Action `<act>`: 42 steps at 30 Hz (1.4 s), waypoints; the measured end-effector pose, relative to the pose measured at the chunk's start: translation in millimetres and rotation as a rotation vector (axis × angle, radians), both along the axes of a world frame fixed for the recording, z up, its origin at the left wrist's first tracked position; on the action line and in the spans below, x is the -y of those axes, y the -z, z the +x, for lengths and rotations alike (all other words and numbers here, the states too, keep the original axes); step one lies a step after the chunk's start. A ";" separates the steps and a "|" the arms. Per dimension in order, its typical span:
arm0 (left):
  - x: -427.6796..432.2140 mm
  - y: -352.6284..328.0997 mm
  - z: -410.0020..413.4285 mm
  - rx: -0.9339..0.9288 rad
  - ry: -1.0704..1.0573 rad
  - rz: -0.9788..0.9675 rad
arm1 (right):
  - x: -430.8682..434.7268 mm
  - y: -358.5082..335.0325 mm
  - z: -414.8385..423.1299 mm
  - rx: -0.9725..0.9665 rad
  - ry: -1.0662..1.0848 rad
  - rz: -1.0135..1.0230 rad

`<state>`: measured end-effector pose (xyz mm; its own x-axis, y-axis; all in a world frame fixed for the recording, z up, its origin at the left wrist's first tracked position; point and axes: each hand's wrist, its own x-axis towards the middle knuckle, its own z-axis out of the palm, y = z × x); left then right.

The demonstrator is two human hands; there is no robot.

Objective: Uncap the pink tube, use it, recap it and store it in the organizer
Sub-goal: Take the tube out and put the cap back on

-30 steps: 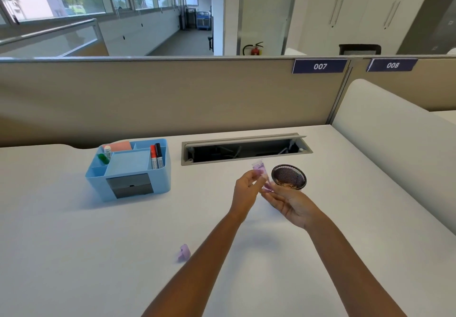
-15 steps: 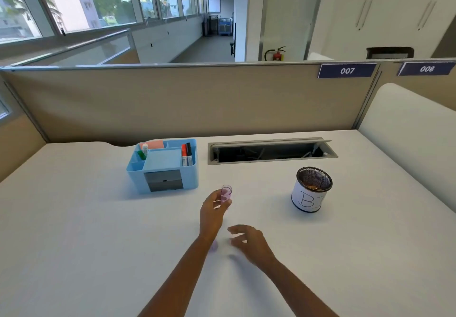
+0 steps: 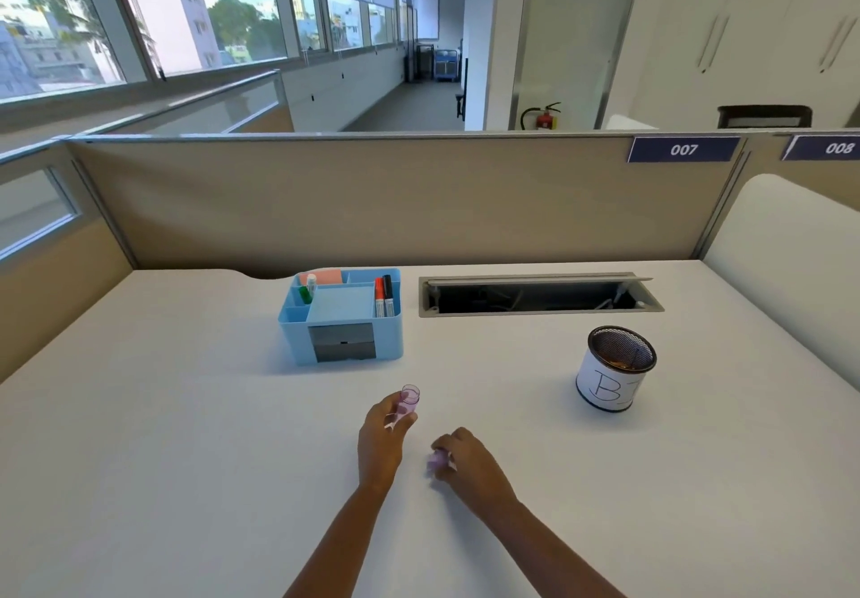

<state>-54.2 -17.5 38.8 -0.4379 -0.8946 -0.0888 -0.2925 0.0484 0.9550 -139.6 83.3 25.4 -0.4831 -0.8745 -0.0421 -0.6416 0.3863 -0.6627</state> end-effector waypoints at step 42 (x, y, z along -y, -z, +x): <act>-34.5 -11.4 -10.7 -0.007 0.091 -0.120 | -7.7 -70.6 -24.9 0.032 0.052 -0.270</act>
